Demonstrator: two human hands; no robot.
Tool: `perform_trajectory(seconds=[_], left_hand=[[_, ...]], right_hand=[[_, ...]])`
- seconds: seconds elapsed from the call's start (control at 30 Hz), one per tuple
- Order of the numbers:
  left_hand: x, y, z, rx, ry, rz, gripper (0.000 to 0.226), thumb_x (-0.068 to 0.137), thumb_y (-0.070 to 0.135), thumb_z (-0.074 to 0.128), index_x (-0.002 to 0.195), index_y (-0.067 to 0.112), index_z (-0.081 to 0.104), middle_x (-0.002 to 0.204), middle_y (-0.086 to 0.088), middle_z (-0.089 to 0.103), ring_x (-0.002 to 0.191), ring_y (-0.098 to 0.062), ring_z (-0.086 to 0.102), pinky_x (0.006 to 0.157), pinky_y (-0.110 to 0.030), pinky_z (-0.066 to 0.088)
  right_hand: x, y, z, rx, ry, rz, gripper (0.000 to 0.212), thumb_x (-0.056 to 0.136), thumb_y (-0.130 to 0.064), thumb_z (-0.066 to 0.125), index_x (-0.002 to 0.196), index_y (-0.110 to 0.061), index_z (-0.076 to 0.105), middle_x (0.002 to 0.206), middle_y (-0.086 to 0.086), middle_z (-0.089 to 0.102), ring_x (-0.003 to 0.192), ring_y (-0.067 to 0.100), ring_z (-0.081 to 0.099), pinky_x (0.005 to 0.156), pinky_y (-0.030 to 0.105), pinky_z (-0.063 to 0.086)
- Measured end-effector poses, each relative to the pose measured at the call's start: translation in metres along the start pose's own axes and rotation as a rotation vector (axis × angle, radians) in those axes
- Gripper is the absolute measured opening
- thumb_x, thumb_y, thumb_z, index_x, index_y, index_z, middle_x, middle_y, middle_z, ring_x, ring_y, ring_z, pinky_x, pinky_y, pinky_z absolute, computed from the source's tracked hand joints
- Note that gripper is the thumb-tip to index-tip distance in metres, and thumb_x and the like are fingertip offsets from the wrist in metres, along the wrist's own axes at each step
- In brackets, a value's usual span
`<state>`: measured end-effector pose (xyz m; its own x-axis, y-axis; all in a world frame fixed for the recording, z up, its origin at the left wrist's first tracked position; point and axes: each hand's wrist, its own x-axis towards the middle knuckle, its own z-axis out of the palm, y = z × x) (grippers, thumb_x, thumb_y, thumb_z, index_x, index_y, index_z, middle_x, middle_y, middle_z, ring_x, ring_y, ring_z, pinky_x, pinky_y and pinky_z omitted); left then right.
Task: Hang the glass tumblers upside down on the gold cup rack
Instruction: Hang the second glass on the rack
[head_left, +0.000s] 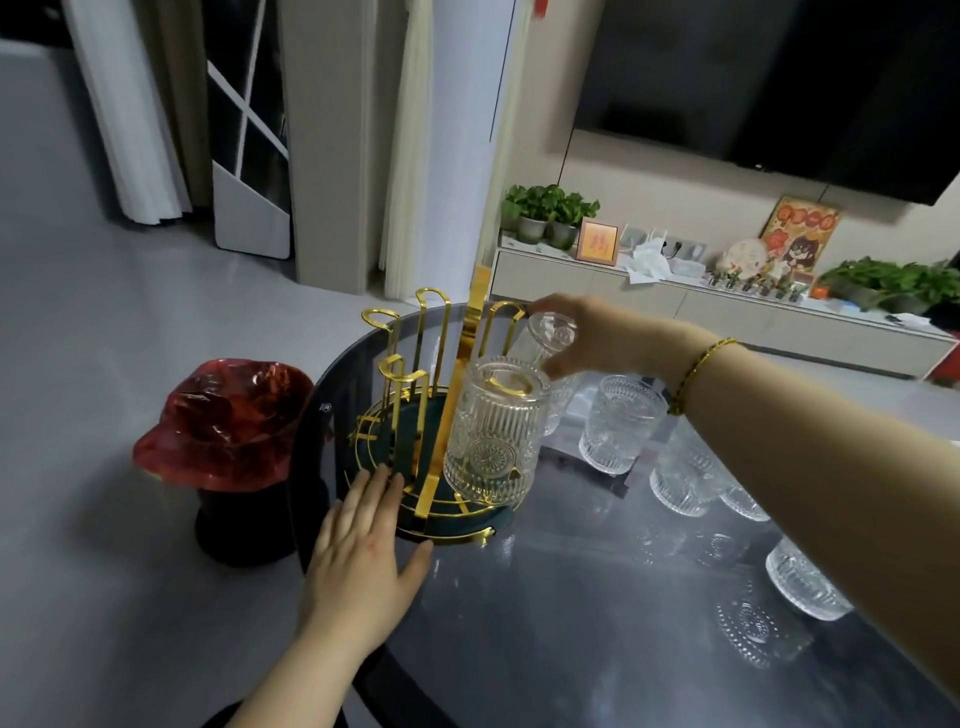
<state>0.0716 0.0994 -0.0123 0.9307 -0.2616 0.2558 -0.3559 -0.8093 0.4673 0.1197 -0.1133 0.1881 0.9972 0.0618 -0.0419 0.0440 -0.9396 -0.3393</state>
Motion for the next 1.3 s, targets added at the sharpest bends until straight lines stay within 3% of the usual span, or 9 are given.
perform_trajectory(seconds=[0.17, 0.33, 0.63, 0.87, 1.0, 1.07, 1.13, 1.2, 1.3], left_hand=[[-0.001, 0.001, 0.0, -0.001, -0.003, -0.002, 0.069, 0.09, 0.046, 0.037, 0.141, 0.021, -0.002, 0.154, 0.005, -0.005, 0.124, 0.0, -0.023, 0.11, -0.029, -0.009], [-0.001, 0.0, 0.001, 0.02, -0.003, 0.003, 0.069, 0.09, 0.045, 0.036, 0.141, 0.021, -0.003, 0.154, 0.005, -0.006, 0.125, -0.001, -0.023, 0.112, -0.031, -0.006], [-0.001, 0.001, 0.001, 0.017, 0.008, 0.007, 0.069, 0.09, 0.044, 0.038, 0.141, 0.019, 0.0, 0.154, 0.002, -0.004, 0.125, -0.002, -0.022, 0.112, -0.031, -0.005], [-0.002, 0.006, -0.006, -0.01, 0.003, 0.003, 0.068, 0.089, 0.044, 0.041, 0.141, 0.016, 0.006, 0.154, -0.002, 0.002, 0.14, -0.014, -0.005, 0.114, -0.033, -0.002], [-0.009, 0.016, -0.014, -0.018, 0.004, 0.006, 0.065, 0.089, 0.042, 0.044, 0.14, 0.014, 0.014, 0.153, -0.004, 0.011, 0.141, -0.018, 0.003, 0.114, -0.035, 0.002], [-0.022, 0.027, -0.013, -0.05, 0.025, 0.026, 0.062, 0.088, 0.041, 0.047, 0.138, 0.014, 0.023, 0.151, -0.003, 0.02, 0.14, -0.018, 0.009, 0.114, -0.037, 0.003], [-0.041, 0.045, -0.008, -0.073, 0.003, 0.103, 0.063, 0.086, 0.053, 0.042, 0.136, 0.018, 0.028, 0.147, 0.005, 0.023, 0.138, -0.011, 0.009, 0.113, -0.031, -0.001], [-0.055, 0.066, 0.001, -0.12, -0.077, 0.181, 0.063, 0.084, 0.057, 0.038, 0.136, 0.023, 0.029, 0.146, 0.011, 0.022, 0.135, -0.005, 0.007, 0.111, -0.026, -0.003], [-0.061, 0.095, 0.015, -0.121, -0.172, 0.232, 0.056, 0.089, 0.046, 0.043, 0.138, 0.028, 0.022, 0.151, 0.01, 0.015, 0.138, -0.006, 0.003, 0.112, -0.026, -0.003]], right_hand=[[0.004, -0.002, 0.007, -0.002, -0.012, -0.024, 0.071, 0.071, -0.008, 0.067, 0.132, -0.013, 0.032, 0.141, 0.012, 0.037, 0.127, 0.025, 0.036, 0.103, 0.03, 0.028], [0.006, 0.001, 0.012, -0.019, -0.03, -0.044, 0.069, 0.072, -0.011, 0.067, 0.132, -0.014, 0.033, 0.142, 0.01, 0.036, 0.128, 0.025, 0.036, 0.108, 0.037, 0.029], [0.004, 0.007, 0.014, -0.011, -0.037, -0.035, 0.072, 0.073, -0.011, 0.066, 0.134, -0.013, 0.028, 0.144, 0.009, 0.033, 0.129, 0.026, 0.034, 0.108, 0.036, 0.028], [-0.036, 0.019, 0.005, 0.056, 0.121, 0.012, 0.073, 0.073, -0.023, 0.066, 0.134, -0.02, 0.026, 0.143, 0.01, 0.032, 0.13, 0.028, 0.028, 0.109, 0.04, 0.025], [-0.095, 0.051, 0.006, 0.013, 0.284, 0.048, 0.068, 0.075, -0.026, 0.064, 0.133, -0.021, 0.028, 0.142, 0.006, 0.033, 0.127, 0.025, 0.028, 0.106, 0.036, 0.024], [-0.128, 0.069, 0.016, 0.06, 0.434, 0.058, 0.062, 0.074, -0.023, 0.064, 0.129, -0.019, 0.035, 0.136, 0.005, 0.04, 0.124, 0.022, 0.031, 0.102, 0.028, 0.025], [-0.158, 0.087, 0.03, 0.135, 0.612, 0.09, 0.055, 0.072, -0.017, 0.067, 0.122, -0.014, 0.044, 0.126, 0.008, 0.047, 0.119, 0.024, 0.038, 0.097, 0.024, 0.025], [-0.185, 0.105, 0.053, 0.187, 0.801, 0.186, 0.051, 0.068, -0.012, 0.07, 0.115, -0.008, 0.049, 0.12, 0.014, 0.052, 0.114, 0.028, 0.044, 0.097, 0.027, 0.028], [-0.219, 0.126, 0.096, 0.216, 1.055, 0.388, 0.06, 0.062, -0.009, 0.075, 0.114, -0.001, 0.049, 0.12, 0.022, 0.052, 0.114, 0.034, 0.045, 0.099, 0.024, 0.023]])
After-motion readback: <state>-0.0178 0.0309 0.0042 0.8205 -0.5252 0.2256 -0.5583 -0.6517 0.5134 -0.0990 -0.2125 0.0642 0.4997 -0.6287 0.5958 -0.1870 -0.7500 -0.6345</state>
